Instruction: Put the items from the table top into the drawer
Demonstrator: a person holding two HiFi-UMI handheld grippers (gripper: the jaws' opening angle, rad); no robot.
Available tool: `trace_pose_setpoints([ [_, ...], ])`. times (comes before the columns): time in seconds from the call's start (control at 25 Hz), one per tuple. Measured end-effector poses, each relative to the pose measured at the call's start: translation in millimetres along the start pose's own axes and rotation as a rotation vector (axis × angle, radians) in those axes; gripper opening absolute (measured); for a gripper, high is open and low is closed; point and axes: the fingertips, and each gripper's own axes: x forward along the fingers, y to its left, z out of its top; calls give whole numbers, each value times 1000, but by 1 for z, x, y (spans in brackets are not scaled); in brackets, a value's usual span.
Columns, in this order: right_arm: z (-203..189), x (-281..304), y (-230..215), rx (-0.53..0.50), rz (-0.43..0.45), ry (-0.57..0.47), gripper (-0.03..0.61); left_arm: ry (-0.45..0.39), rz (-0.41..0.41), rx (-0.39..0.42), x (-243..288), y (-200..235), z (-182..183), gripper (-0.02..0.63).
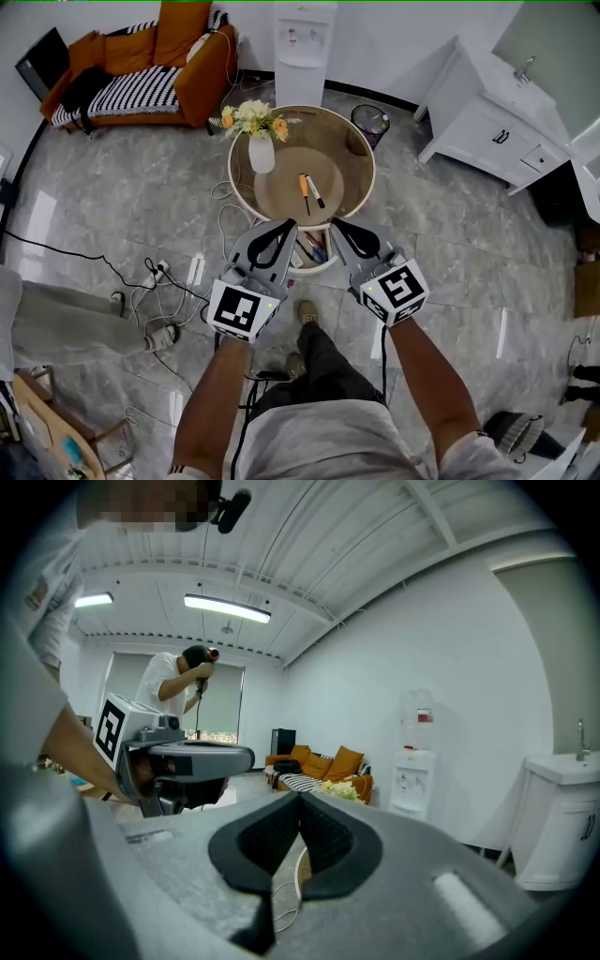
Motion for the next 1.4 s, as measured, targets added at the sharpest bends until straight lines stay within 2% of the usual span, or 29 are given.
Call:
trace_pose_setpoints([
  [0.52, -95, 85, -86, 11, -73, 162, 2, 93, -3, 5, 88, 61, -91, 0],
  [0.84, -155, 136, -127, 67, -97, 256, 4, 138, 3, -13, 135, 100, -144, 0],
  [1.4, -282, 198, -184, 153, -114, 462, 96, 208, 23, -64, 196, 135, -248, 0],
])
